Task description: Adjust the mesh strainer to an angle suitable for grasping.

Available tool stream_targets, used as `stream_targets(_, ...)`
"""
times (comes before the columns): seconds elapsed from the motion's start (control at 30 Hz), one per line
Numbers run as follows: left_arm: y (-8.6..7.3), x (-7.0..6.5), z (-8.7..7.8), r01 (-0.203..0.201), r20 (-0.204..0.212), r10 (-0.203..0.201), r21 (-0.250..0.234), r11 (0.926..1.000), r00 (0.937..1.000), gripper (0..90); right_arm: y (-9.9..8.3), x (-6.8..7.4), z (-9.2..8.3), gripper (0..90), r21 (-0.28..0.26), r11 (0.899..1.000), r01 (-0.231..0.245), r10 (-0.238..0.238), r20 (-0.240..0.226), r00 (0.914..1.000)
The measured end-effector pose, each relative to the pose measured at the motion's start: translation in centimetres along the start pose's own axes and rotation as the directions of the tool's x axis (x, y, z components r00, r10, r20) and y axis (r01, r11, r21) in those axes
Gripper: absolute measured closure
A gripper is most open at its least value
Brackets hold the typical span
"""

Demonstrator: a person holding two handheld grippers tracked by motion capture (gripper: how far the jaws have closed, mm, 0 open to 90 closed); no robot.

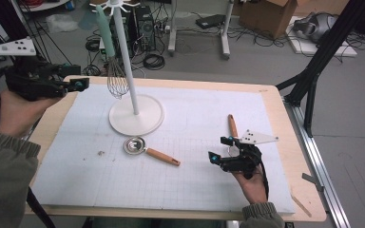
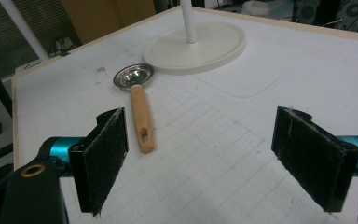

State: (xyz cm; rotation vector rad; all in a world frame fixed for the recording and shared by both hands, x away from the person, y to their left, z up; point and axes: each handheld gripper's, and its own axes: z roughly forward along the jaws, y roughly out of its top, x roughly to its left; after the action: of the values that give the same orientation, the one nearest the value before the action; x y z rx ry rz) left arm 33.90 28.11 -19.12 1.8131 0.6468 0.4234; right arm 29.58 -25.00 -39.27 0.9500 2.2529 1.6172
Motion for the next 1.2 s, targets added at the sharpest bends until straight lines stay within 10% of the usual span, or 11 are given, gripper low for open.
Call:
stream_targets(0.67, -7.0, -1.9, 1.5, 0.025, 0.014, -0.025, 0.035, 0.9991, 0.9996, 30.7, -0.2, 0.5, 0.0, 17.6, 0.019, 1.000, 0.017, -0.017, -0.011, 0.9998)
stream_targets(1.2, -9.6, -3.6, 1.9, 0.003, 0.013, -0.003, 0.042, 0.9991, 0.9999, 27.2, -0.2, 0.6, -0.1, 17.7, 0.026, 0.999, 0.025, -0.025, 0.003, 0.9997)
